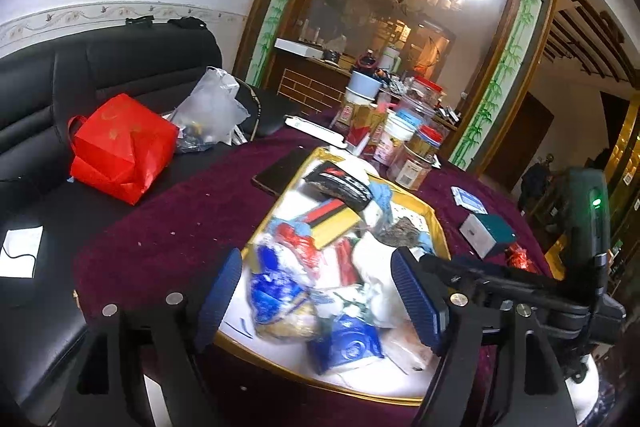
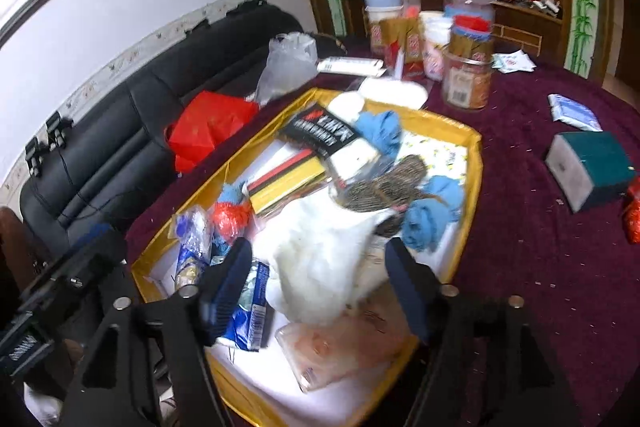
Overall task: Organize soft objects
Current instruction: 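Move both open tools back toward the red mesh bag on the table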
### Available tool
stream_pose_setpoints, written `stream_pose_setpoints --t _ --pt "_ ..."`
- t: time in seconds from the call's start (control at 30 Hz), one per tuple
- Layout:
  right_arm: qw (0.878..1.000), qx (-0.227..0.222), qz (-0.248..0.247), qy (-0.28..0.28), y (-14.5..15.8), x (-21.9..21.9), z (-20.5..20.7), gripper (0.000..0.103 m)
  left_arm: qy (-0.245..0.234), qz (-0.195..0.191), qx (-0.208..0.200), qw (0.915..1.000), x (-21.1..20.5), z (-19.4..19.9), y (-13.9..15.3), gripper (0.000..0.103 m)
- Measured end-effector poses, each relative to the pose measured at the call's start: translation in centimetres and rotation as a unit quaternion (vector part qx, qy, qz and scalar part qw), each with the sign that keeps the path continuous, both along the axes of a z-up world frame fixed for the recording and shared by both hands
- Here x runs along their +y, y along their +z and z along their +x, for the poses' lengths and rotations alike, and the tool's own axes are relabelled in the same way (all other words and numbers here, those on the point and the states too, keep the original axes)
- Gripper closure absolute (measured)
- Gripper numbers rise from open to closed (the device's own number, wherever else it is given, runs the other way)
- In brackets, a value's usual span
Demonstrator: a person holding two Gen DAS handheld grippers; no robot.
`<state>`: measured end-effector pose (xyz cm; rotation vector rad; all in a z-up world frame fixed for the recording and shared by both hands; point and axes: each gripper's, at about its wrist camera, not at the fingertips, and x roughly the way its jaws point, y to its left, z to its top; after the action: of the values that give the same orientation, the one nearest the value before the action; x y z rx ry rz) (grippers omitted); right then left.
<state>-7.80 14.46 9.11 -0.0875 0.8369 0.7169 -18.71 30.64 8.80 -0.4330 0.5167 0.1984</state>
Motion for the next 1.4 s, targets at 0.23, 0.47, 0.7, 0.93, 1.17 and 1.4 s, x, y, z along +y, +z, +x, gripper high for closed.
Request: stream_pose_setpoints --t 0.23,0.47,0.7,0.93,1.17,1.4 --pt "0.998 0.009 0.026 -0.049 0.4 -6.4 0.6 0.027 -0.025 0.014 -0.003 0.9996 -3.1 0.0 1.3 0.013" --pt "0.99 0.045 0.043 -0.129 -1.6 -14.9 2.5 0.028 -0.078 0.03 0.005 0.9965 -7.7 1.1 1.9 0.011" --pt "0.979 0.044 0.04 -0.197 -3.1 -22.6 3.5 0.028 -0.168 0.053 0.023 0.9842 -14.4 2.8 1.9 0.011" --pt "0.964 0.059 0.053 -0.255 -4.5 -28.9 5.2 0.028 -0.267 0.071 0.055 0.9596 -21.7 4.4 0.3 0.011" --pt "0.952 0.062 0.047 -0.296 -4.8 -33.5 7.4 0.028 -0.317 0.047 0.113 0.9403 -26.1 7.1 -3.1 0.011" --pt "0.952 0.047 0.007 -0.301 -4.5 -34.1 10.9 0.028 -0.327 0.035 0.167 0.9294 -27.6 8.7 -6.5 0.011"
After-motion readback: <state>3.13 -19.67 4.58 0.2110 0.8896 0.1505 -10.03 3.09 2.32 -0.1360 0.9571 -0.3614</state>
